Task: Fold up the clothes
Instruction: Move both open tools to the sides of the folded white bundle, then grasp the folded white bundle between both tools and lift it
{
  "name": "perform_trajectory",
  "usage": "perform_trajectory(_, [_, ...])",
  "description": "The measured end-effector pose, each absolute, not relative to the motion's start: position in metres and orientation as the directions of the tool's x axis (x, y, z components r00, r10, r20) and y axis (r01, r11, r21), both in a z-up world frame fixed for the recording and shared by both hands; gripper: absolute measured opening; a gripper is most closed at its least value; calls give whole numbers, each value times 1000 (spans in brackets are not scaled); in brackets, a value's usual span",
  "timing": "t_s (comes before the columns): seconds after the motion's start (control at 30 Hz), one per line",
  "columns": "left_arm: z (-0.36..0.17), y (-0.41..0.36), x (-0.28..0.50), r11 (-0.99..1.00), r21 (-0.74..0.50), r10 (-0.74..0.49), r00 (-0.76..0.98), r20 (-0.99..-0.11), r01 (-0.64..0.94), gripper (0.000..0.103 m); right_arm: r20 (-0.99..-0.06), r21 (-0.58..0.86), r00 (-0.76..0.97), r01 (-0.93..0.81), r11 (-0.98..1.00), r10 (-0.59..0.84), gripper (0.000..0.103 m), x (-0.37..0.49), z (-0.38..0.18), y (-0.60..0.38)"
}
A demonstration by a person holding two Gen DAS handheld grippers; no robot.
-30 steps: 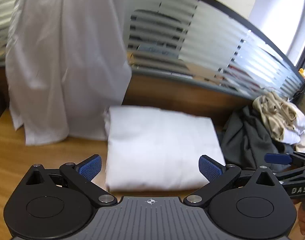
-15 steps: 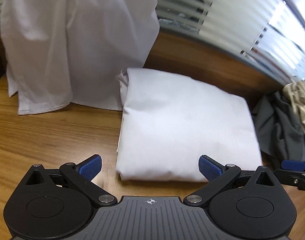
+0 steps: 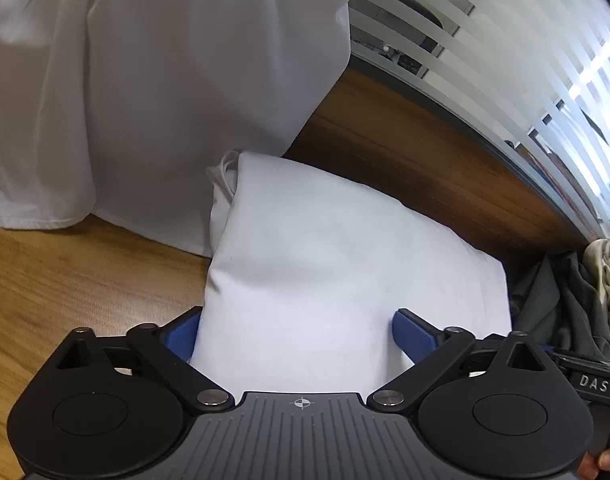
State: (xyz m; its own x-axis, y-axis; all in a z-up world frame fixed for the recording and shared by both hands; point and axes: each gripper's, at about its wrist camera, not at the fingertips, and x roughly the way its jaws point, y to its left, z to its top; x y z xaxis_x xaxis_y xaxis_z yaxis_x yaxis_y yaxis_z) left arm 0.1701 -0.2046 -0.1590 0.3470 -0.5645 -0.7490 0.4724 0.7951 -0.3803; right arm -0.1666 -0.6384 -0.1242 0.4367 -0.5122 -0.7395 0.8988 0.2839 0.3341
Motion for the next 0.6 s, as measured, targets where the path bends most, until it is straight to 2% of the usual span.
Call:
perform_trajectory(0.13, [-158, -194, 156, 803, -400, -560, 332, -759, 441, 88, -744, 358, 448, 894, 271, -495, 61, -174, -130, -631])
perform_trajectory(0.33, [-152, -175, 119, 807, -404, -546, 284, -788, 431, 87, -762, 391, 460, 888, 241, -455, 60, -179, -134, -595])
perform_trajectory(0.6, [-138, -135, 29, 768, -420, -558, 185, -809, 483, 87, -794, 376, 452, 891, 255, -407, 61, -185, -132, -494])
